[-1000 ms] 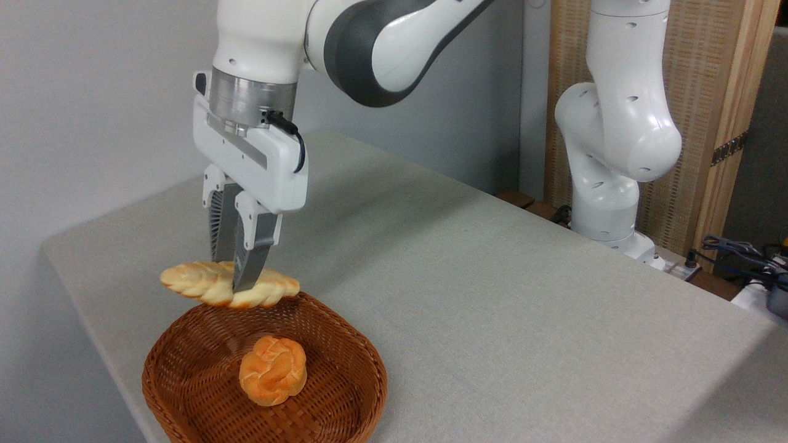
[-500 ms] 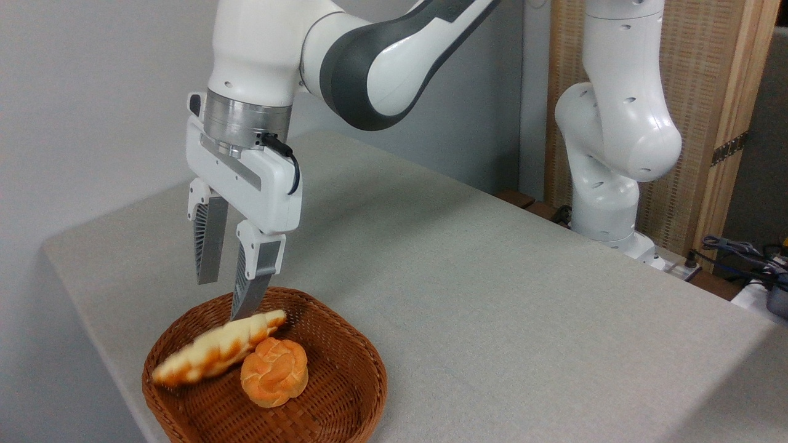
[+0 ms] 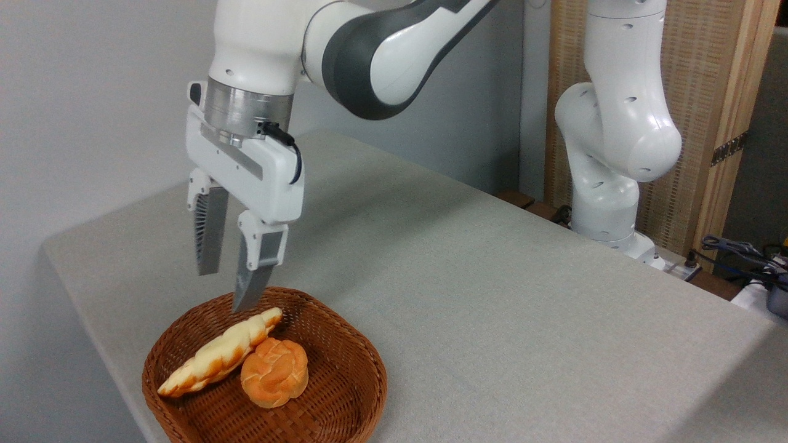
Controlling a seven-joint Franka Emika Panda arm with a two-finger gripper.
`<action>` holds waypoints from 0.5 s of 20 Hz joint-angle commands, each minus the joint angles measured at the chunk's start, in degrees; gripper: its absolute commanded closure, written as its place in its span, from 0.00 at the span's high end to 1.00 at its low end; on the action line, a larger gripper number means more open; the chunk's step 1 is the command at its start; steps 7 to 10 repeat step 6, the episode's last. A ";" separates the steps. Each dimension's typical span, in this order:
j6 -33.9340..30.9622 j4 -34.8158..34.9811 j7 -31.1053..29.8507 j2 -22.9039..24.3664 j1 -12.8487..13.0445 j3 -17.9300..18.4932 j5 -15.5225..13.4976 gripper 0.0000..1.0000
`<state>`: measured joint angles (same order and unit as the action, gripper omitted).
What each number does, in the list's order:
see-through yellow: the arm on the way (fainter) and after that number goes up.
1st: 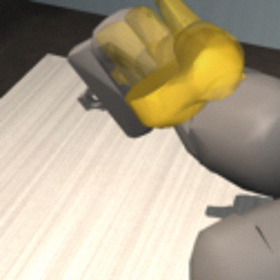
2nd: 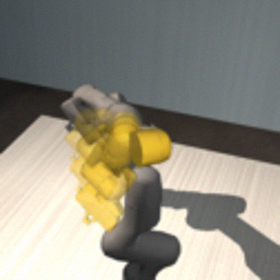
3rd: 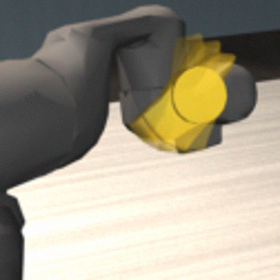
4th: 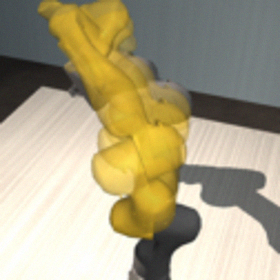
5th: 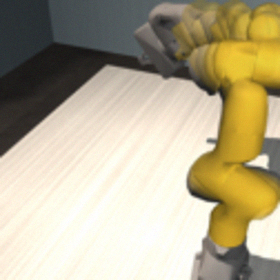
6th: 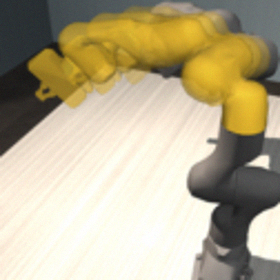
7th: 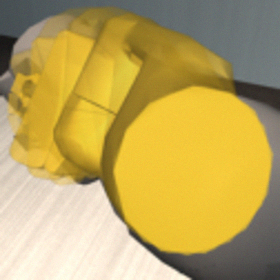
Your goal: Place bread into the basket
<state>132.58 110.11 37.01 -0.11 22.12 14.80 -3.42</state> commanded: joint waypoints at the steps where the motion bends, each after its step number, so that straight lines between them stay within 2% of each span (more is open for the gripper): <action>1: -9.59 -0.86 -0.09 2.74 0.46 0.41 -0.53 1.00; 5: -20.06 -4.72 0.08 3.01 0.46 0.58 -0.53 1.00; 10: -21.30 -5.25 0.17 3.10 0.46 0.67 -0.53 1.00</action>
